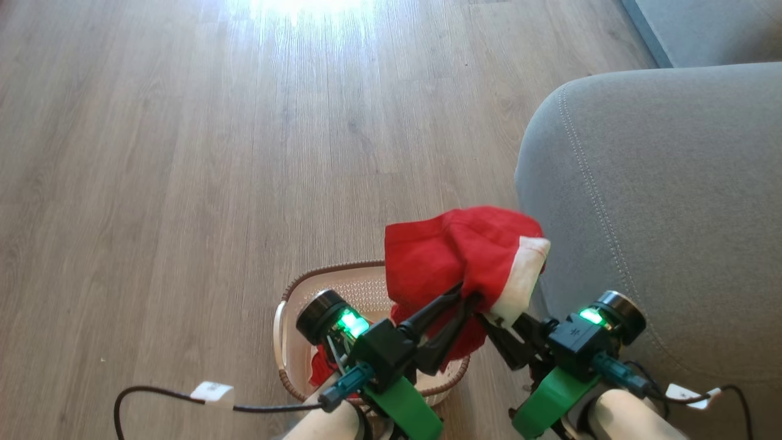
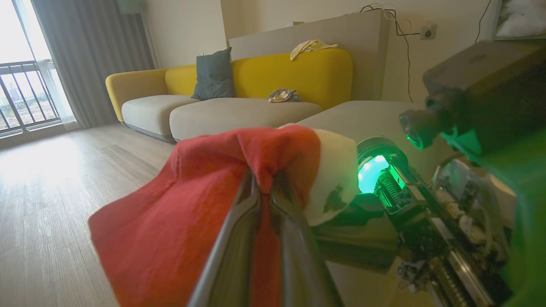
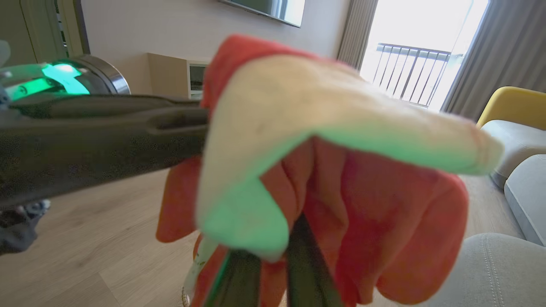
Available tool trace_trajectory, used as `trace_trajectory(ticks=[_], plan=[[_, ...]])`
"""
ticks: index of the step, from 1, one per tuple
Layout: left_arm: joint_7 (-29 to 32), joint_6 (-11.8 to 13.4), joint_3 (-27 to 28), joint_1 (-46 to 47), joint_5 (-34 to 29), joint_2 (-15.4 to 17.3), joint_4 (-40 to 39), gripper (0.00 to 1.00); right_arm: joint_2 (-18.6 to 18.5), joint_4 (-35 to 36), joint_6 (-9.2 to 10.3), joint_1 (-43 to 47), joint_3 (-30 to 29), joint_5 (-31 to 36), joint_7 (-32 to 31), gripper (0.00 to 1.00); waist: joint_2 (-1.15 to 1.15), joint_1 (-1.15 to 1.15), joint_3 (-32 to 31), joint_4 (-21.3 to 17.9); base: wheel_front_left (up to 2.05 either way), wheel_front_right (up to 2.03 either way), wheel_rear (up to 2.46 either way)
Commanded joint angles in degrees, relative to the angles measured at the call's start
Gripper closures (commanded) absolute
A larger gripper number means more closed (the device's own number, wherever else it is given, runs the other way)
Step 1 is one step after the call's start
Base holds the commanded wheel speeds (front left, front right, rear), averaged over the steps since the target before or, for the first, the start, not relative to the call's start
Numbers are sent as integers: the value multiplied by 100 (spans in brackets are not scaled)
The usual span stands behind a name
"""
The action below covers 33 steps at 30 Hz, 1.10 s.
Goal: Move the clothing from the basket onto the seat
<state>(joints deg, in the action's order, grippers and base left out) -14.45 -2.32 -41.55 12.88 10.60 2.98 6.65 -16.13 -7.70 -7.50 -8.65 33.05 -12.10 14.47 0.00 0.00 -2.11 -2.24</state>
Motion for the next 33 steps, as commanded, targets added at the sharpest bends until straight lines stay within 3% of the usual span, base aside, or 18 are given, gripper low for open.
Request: trace_trajectory(ticks=[1,4,5,6,7,8,23,33], plan=[[-55,27,219,255,31,-10,-183,100,56,224,1,-114,-31,-17,52,100,0,0,-5,-1,0,0,0],[-55,47,241,229,50,-10,-186,100,93,276,1,-90,-108,-13,52,100,0,0,-21,1,0,0,0],[-55,61,252,221,56,-10,-188,95,104,300,1,-85,-134,-11,52,100,0,0,-25,2,0,0,0],[-55,79,264,216,53,-10,-188,60,119,324,1,-78,-164,-15,52,100,0,0,-28,3,0,0,0],[-55,100,276,213,47,-10,-191,6,132,349,1,-71,-195,-18,52,100,0,0,-32,4,0,0,0],[-55,123,290,209,47,-10,-197,0,142,371,1,-64,-220,-15,52,100,0,0,-35,6,0,0,0],[-55,219,599,86,-130,-11,-70,0,249,657,1,12,-955,269,52,100,0,0,-54,72,0,0,0],[-55,32,862,-147,-273,-11,459,0,318,755,1,46,-1743,396,52,100,0,0,-55,41,0,0,0]])
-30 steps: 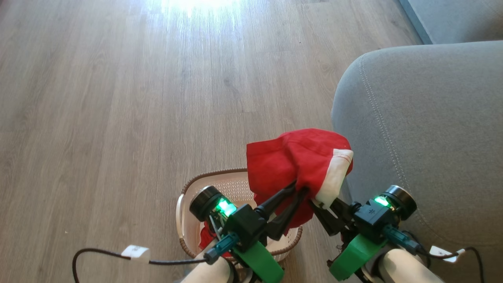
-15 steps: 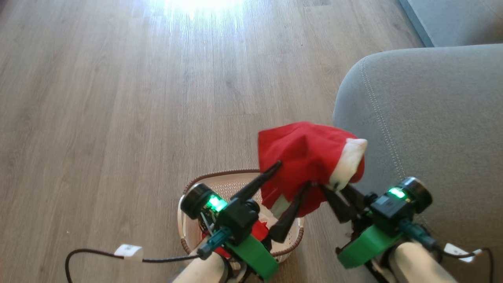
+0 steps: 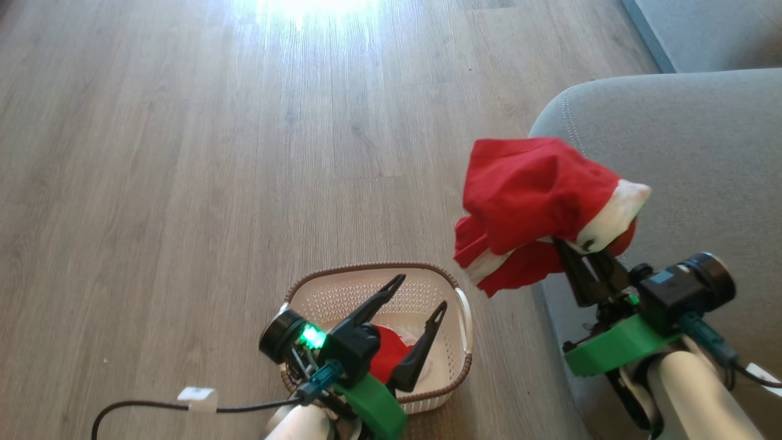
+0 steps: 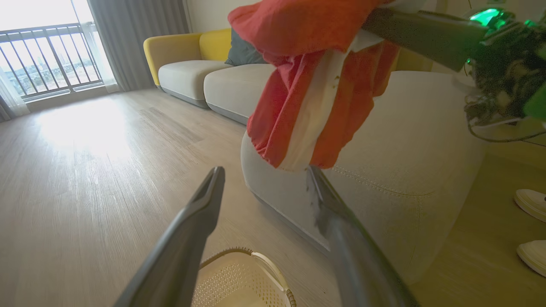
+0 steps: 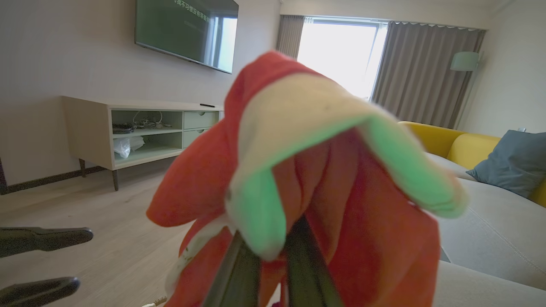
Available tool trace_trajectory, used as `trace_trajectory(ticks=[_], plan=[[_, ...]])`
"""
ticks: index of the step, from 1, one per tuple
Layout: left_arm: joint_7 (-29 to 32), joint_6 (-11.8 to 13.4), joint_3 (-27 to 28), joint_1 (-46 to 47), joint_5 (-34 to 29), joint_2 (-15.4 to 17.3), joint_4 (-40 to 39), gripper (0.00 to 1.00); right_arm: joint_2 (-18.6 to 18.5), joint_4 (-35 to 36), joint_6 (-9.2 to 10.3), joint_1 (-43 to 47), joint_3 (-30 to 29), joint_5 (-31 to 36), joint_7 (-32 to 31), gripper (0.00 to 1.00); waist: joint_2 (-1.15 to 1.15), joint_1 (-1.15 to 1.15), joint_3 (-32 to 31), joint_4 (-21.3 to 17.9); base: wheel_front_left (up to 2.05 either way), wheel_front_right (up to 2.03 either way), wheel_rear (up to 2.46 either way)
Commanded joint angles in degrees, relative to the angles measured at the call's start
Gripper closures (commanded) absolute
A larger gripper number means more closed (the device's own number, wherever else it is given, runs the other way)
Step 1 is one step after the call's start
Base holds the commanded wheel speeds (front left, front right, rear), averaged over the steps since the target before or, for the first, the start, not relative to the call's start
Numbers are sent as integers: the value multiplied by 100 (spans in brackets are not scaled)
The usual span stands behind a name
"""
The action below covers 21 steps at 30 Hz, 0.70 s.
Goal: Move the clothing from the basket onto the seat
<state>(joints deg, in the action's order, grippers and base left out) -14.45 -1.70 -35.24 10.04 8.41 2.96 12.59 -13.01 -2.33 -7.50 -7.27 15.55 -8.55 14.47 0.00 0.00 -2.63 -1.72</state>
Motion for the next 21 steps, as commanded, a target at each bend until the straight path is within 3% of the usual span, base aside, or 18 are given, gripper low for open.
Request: trace_trajectory(ticks=[1,13,21], plan=[[-55,-48,270,108,-61,-8,-85,0,17,217,1,-75,-49,51,52,100,0,0,-3,-18,0,0,0],[-55,-170,583,-133,-132,-8,275,0,470,-128,1,252,-937,70,52,100,0,0,-2,-73,0,0,0],[-55,-137,787,-308,-32,-8,468,0,596,-534,1,419,-1153,22,52,100,0,0,-11,-109,0,0,0]])
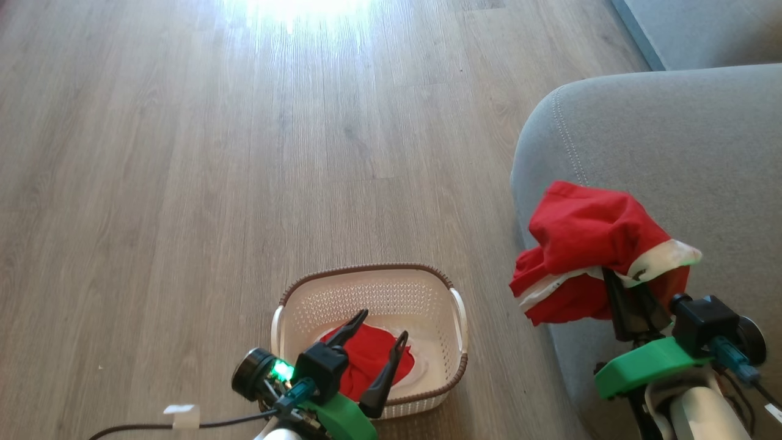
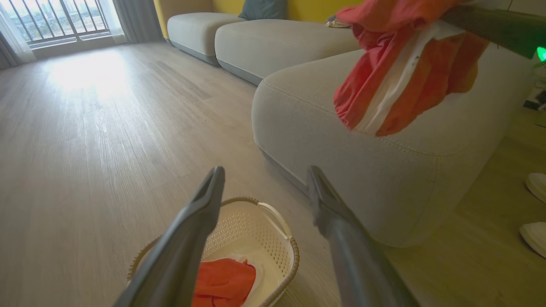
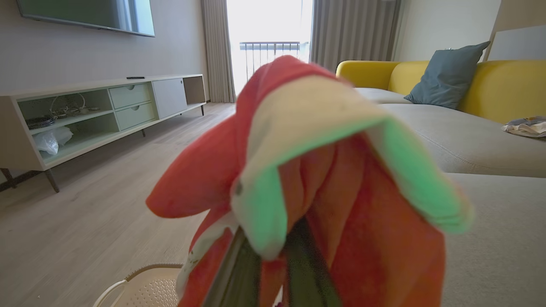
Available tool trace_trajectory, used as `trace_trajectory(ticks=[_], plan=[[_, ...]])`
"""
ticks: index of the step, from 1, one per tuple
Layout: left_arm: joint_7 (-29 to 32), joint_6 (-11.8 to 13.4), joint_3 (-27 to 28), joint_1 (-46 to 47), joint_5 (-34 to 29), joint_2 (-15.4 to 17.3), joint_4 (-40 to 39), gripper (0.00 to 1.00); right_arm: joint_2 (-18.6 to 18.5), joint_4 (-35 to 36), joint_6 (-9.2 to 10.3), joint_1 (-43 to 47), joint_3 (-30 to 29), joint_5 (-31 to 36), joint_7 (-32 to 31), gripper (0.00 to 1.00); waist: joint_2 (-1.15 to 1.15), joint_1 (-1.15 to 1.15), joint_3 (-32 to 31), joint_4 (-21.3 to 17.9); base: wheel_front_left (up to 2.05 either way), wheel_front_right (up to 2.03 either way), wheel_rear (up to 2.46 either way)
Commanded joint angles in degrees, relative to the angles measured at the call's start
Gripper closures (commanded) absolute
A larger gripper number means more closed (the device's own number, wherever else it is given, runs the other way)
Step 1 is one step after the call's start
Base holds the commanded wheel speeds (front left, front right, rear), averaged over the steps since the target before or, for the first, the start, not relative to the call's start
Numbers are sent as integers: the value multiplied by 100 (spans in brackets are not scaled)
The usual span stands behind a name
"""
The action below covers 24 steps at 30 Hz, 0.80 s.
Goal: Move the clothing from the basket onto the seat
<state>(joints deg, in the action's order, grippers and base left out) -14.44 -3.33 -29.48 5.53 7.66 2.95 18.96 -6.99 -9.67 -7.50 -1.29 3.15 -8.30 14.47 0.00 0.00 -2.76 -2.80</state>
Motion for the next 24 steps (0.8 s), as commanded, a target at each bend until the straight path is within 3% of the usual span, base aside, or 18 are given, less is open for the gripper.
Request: trace_trajectory(ticks=[1,15,24], plan=[[-56,17,215,131,35,-7,-152,0,-8,186,1,-170,85,0,52,100,0,0,4,-6,0,0,0],[-56,3,156,131,101,-7,-210,0,-62,215,1,-183,-28,29,52,100,0,0,40,-64,0,0,0],[-56,17,150,142,82,-7,-329,0,-56,306,1,-251,-95,57,52,100,0,0,123,-523,0,0,0]])
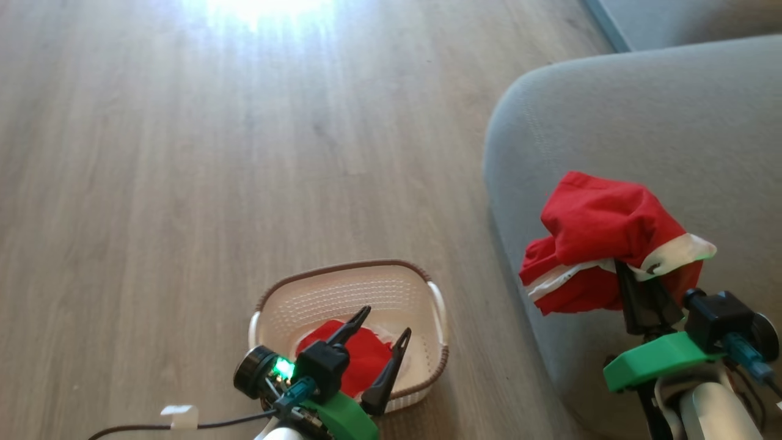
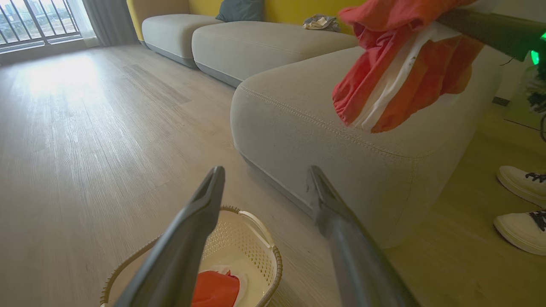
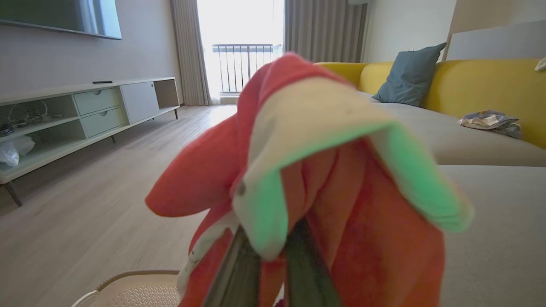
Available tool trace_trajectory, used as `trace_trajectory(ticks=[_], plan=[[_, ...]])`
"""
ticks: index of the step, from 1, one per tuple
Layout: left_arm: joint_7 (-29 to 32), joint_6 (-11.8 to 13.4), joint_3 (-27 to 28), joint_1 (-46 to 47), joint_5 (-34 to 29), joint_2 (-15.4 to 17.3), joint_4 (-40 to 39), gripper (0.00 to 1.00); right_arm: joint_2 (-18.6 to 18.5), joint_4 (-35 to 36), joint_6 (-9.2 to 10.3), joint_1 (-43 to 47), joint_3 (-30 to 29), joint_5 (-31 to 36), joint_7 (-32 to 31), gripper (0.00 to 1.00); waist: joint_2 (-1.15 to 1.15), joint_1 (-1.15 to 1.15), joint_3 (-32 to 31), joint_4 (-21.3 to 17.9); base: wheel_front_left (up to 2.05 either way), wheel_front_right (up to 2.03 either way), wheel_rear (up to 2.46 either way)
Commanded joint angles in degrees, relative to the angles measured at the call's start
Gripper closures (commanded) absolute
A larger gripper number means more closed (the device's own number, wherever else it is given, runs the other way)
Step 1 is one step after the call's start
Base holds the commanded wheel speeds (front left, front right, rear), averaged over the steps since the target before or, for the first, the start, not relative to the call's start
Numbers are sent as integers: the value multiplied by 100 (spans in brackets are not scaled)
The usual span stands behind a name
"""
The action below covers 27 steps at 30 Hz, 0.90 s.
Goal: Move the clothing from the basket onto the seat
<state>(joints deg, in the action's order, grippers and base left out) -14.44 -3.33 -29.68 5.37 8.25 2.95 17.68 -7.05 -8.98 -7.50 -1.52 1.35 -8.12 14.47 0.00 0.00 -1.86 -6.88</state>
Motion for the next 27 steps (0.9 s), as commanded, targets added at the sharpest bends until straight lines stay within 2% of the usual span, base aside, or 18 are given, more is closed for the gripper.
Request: trace_trajectory(ticks=[1,9,10,20,27], plan=[[-56,15,170,165,16,-7,-209,0,-46,252,1,-238,82,42,52,100,0,0,48,-198,0,0,0],[-56,-1,171,248,-58,-7,-294,0,-32,355,1,-315,88,48,52,100,0,0,169,-1032,0,0,0],[-56,-1,171,248,-58,-7,-294,0,-32,355,1,-315,88,48,52,100,0,0,169,-1032,0,0,0],[-56,14,104,368,-68,-7,-372,0,-37,407,1,-349,39,30,52,100,0,0,311,-1960,0,0,0],[-56,-116,-99,662,-140,-7,-304,0,72,658,1,-272,-288,62,52,100,0,0,575,-2200,0,0,0]])
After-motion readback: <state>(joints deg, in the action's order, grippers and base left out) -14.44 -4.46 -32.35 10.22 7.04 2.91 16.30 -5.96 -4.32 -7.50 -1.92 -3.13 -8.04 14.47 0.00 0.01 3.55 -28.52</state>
